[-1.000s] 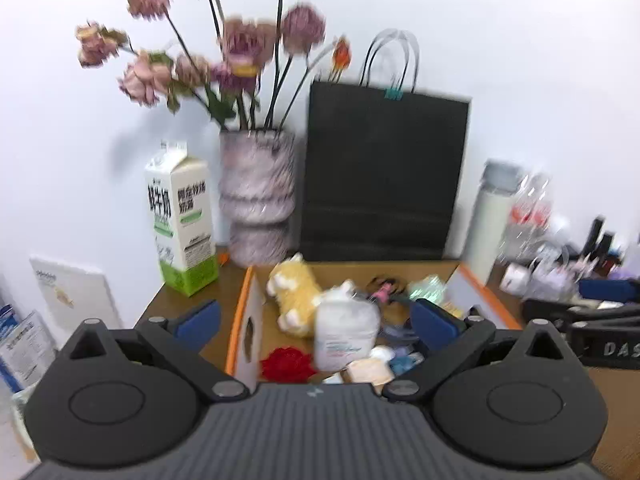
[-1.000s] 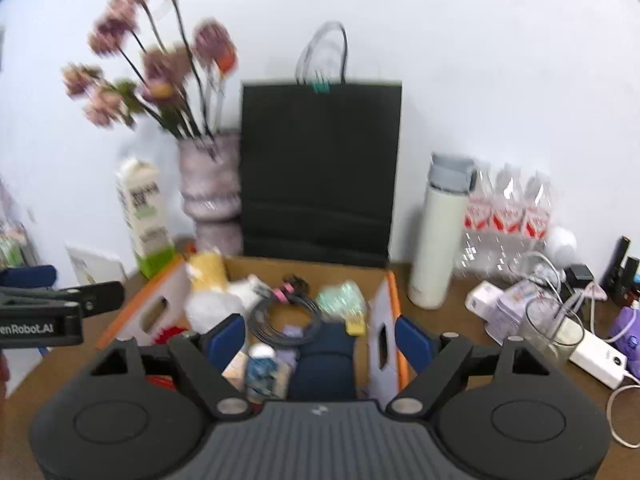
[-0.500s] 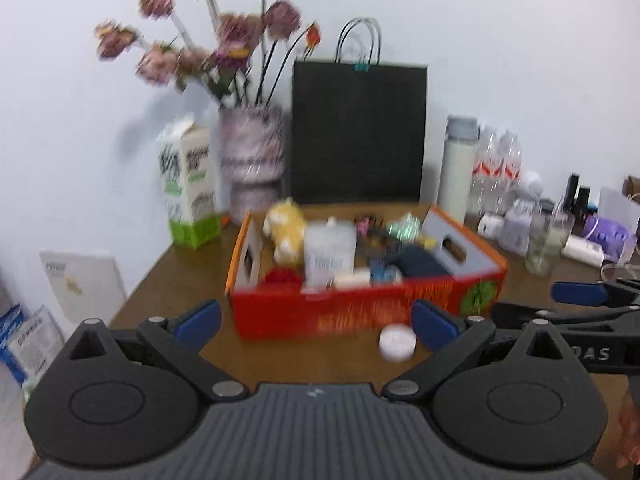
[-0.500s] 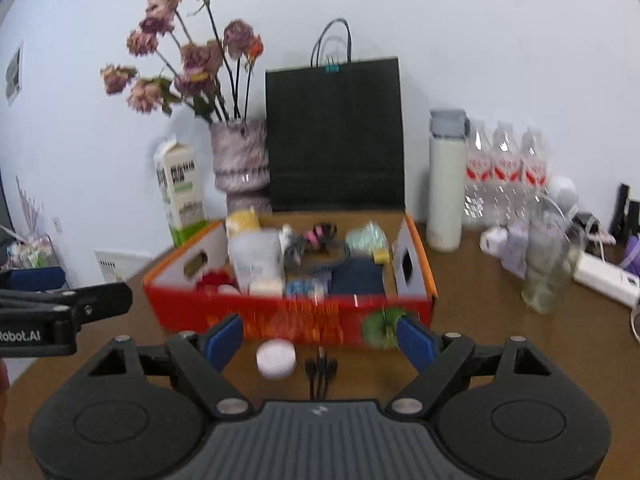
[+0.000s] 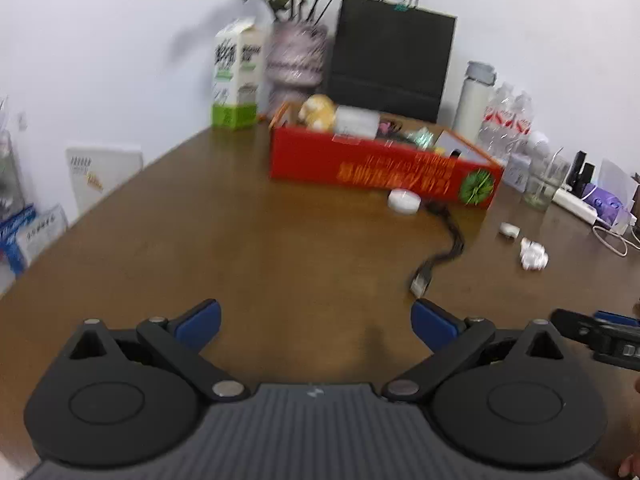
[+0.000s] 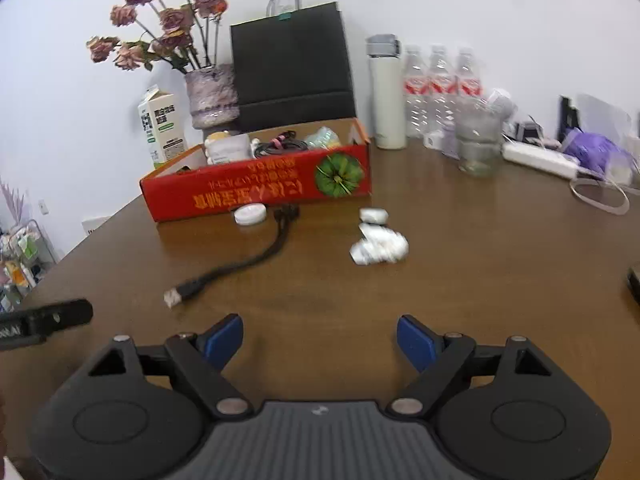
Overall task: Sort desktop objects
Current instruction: 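Withdraw both tools from the box toward the remaining items, then grasp the black cable with the left tool while the right tool grasps the crumpled white tissue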
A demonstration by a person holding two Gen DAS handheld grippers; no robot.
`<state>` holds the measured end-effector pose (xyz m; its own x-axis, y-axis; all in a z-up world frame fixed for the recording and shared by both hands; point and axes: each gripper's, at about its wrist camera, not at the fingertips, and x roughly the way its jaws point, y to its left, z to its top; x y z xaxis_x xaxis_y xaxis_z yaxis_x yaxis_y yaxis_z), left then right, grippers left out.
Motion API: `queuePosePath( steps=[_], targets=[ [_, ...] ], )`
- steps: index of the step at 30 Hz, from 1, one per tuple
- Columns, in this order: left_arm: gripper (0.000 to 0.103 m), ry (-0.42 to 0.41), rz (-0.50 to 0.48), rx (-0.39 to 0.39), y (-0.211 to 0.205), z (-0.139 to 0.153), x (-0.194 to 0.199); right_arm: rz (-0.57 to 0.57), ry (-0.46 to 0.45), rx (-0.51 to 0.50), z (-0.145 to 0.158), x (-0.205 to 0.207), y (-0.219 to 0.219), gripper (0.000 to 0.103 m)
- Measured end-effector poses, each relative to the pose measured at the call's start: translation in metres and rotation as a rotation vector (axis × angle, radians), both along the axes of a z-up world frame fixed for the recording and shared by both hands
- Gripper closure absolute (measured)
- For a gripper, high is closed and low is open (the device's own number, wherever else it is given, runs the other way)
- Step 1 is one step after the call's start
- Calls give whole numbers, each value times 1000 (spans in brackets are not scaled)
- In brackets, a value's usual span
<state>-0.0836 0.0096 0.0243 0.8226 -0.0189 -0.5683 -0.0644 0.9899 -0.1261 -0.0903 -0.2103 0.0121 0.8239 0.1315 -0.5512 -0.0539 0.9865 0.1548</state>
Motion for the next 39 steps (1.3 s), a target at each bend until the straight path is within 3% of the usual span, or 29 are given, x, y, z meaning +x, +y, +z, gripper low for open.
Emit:
queuePosePath(
  steps=[7, 14, 20, 24, 32, 35, 39],
  targets=[
    [0, 15, -19, 29, 1, -6, -32, -10, -28, -55, 0, -39, 1, 15],
    [0, 3, -131, 56, -23, -2, -28, -21, -1, -78, -2, -34, -1, 16],
    [5, -16, -240, 52, -44, 9, 13, -37, 19, -64, -2, -16, -15, 20],
    [19, 5, -275, 29, -58, 11, 56, -39, 18, -69, 0, 8, -24, 24],
    [22, 63, -391, 56, -101, 9, 138, -30, 21, -62, 1, 75, -33, 33],
    [28, 76, -400, 93, -110, 0, 148, -28, 24, -56, 0, 93, -33, 36],
    [29, 130, -385, 62, -97, -9, 146, -15, 26, -65, -2, 109, -33, 37]
  ],
)
